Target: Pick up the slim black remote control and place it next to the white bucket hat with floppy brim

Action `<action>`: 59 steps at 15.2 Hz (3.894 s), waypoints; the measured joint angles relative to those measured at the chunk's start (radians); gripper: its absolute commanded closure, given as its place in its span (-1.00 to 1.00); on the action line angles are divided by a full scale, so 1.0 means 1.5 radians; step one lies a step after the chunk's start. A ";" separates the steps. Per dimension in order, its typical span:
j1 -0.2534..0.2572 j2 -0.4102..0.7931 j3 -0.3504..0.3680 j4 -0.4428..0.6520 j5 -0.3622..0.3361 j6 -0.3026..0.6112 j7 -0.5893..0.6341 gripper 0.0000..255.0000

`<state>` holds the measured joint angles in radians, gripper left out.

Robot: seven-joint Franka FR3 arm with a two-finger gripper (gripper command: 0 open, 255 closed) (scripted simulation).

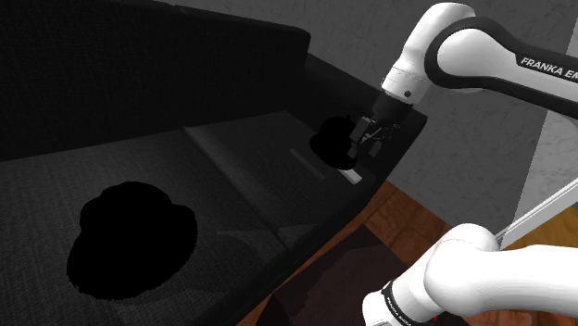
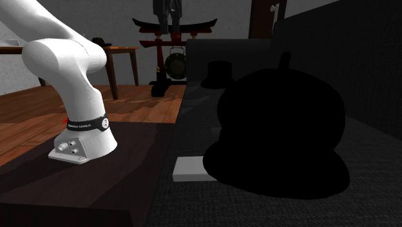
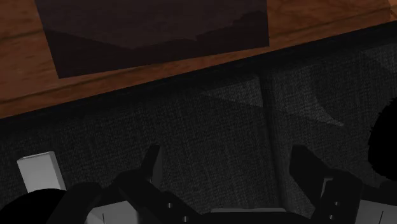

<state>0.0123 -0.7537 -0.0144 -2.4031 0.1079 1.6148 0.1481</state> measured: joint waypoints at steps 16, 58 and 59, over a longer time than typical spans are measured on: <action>-0.012 0.255 -0.095 -0.018 -0.036 0.296 -0.178 -1.00; -0.013 0.528 -0.140 0.090 0.030 0.475 -0.331 1.00; -0.012 0.522 -0.140 0.091 0.027 0.467 -0.327 1.00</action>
<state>-0.0057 0.0292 -0.2244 -2.2665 0.1488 2.3158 -0.3425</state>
